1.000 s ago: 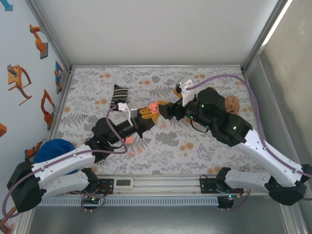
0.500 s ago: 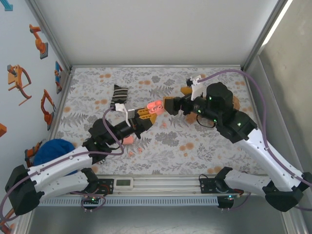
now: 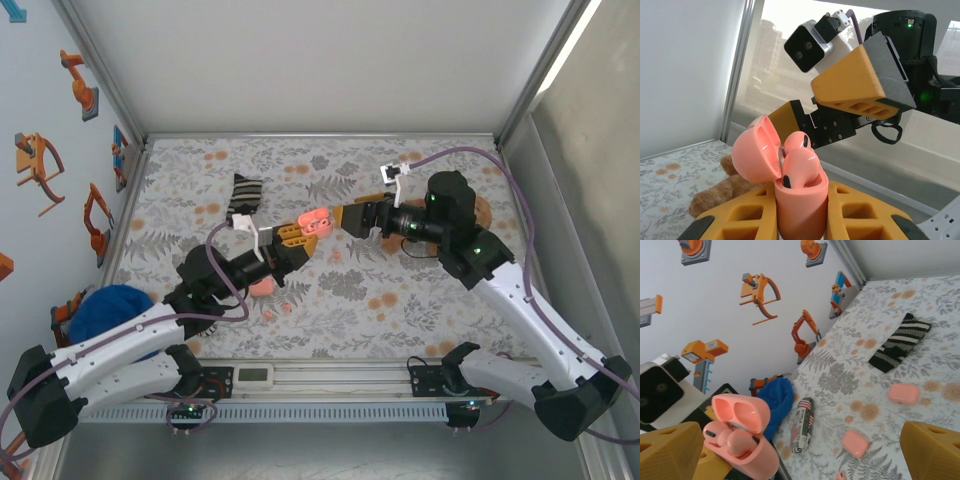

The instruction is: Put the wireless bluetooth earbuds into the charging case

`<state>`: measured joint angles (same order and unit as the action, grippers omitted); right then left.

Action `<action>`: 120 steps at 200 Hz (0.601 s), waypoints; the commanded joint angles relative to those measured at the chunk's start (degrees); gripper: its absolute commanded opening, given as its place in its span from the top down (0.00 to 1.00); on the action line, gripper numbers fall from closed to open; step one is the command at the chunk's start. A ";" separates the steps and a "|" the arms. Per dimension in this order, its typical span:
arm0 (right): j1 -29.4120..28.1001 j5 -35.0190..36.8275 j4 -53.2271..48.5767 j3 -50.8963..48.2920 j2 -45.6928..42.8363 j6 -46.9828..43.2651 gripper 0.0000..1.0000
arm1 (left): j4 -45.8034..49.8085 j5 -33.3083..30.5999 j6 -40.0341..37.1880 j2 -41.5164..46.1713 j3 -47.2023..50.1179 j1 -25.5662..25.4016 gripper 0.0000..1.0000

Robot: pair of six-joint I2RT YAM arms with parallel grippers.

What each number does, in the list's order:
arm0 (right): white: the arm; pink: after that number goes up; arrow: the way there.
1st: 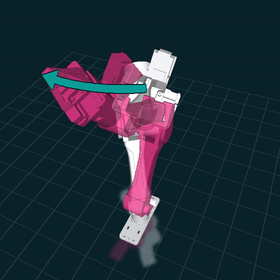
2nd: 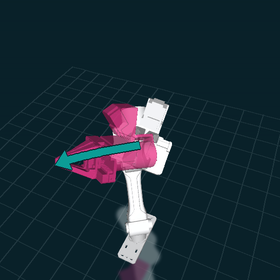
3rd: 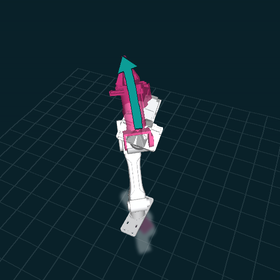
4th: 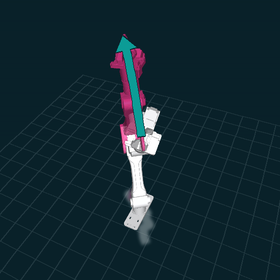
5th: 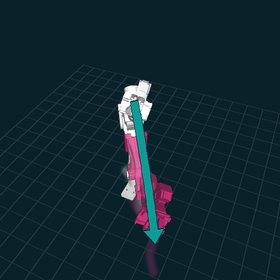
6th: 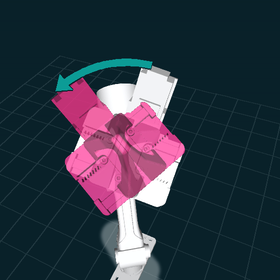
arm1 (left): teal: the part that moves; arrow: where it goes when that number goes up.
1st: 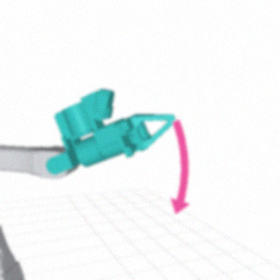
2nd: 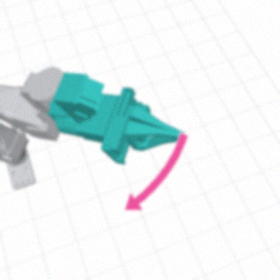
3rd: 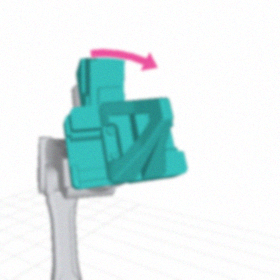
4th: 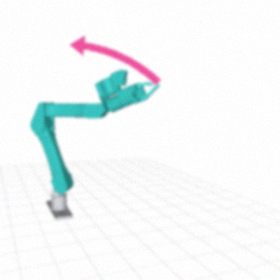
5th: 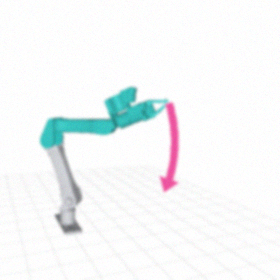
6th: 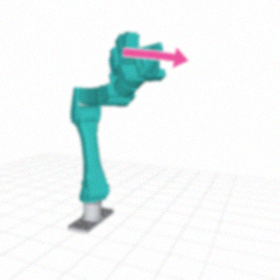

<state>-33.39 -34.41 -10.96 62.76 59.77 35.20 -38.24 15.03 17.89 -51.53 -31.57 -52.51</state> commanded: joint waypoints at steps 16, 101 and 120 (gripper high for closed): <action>0.36 -7.08 8.09 -0.63 0.41 5.32 0.02 | -4.13 3.93 3.14 1.95 2.08 3.69 1.00; -3.78 -11.49 13.31 0.53 6.44 7.16 0.06 | -4.56 10.30 4.48 2.87 2.32 7.10 1.00; -5.41 -12.08 14.72 1.19 7.41 7.06 0.06 | -4.53 10.98 4.69 2.71 2.22 7.11 1.00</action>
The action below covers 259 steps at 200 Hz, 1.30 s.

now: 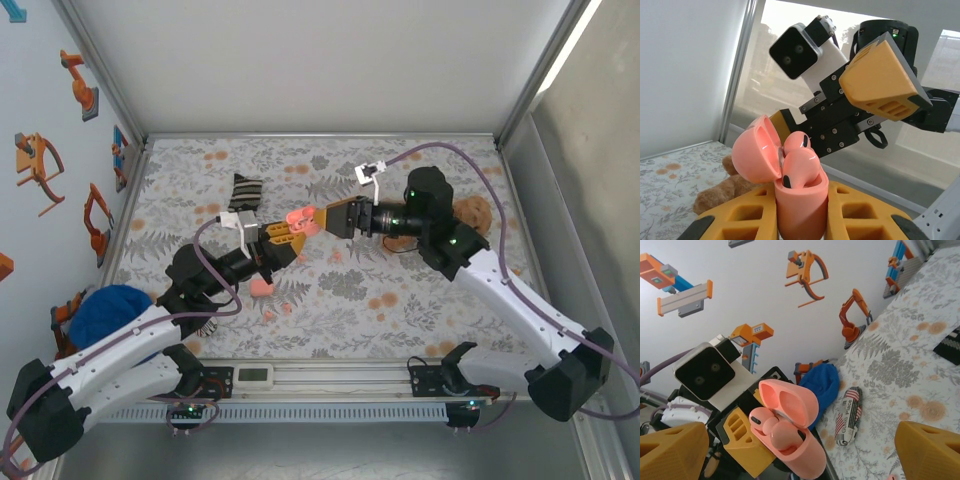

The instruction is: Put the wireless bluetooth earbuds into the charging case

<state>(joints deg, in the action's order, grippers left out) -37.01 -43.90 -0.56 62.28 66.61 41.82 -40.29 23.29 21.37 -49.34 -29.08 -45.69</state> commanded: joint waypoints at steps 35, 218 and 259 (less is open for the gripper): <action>-3.54 -3.17 3.37 2.34 1.15 -0.57 0.09 | -2.45 2.64 1.29 0.50 -0.27 0.47 1.00; -4.32 -2.98 2.34 3.24 -3.28 -5.87 0.15 | -3.04 1.56 2.41 0.12 1.22 0.43 1.00; -4.38 -2.57 2.16 2.68 -3.94 -6.42 0.15 | -3.03 1.35 2.29 -0.14 1.13 0.43 1.00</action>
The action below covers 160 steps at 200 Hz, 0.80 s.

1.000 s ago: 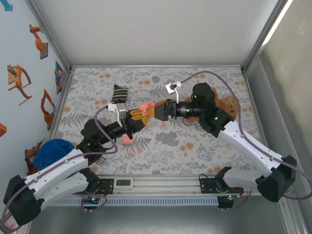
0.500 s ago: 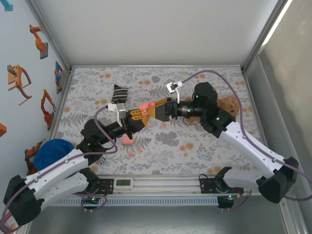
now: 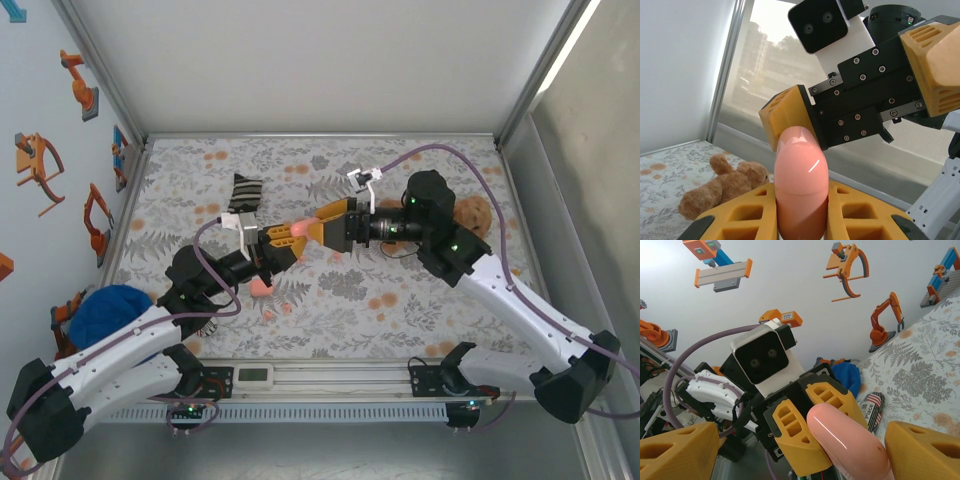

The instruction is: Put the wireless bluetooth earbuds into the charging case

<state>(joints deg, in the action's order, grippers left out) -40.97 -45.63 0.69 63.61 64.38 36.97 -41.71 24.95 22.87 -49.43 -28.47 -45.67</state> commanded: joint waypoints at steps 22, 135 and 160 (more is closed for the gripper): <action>-0.37 -0.26 -0.18 1.50 -1.80 -2.33 0.15 | -1.67 -0.25 0.93 -0.01 0.43 0.33 1.00; -0.34 10.76 -19.97 5.88 -6.08 -21.34 0.13 | -1.08 2.10 0.45 0.69 0.25 0.41 1.00; -0.30 13.07 -23.10 4.94 -8.38 -27.31 0.10 | -0.72 2.64 0.23 0.97 0.26 0.41 1.00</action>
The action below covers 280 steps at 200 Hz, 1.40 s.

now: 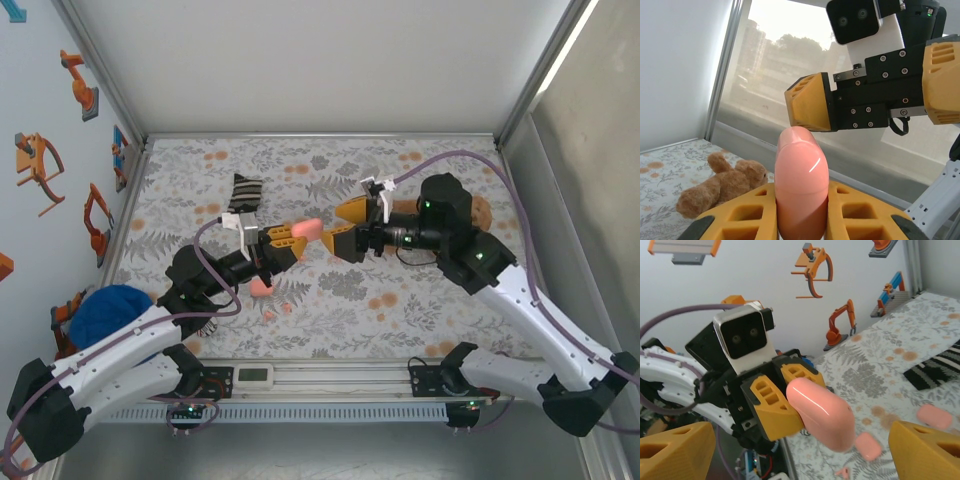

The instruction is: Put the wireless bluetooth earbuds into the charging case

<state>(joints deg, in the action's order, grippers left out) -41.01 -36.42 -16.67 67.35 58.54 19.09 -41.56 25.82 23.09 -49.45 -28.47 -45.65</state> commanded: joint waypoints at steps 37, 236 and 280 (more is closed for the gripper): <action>-0.20 3.32 -6.53 -0.75 -3.87 -14.73 0.08 | -0.52 2.99 -0.47 1.39 0.08 0.39 1.00; -0.26 -14.62 -5.74 4.04 4.88 -27.29 0.21 | -0.69 8.80 -3.59 2.57 -1.10 0.38 1.00; -0.23 -15.08 -3.70 4.44 6.61 -25.62 0.32 | -0.80 8.80 -3.67 1.74 -1.57 0.38 1.00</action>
<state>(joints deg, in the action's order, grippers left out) -41.04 -49.78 -22.94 70.24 64.03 -7.18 -40.27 33.50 20.67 -47.55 -28.47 -45.65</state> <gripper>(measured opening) 0.711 0.215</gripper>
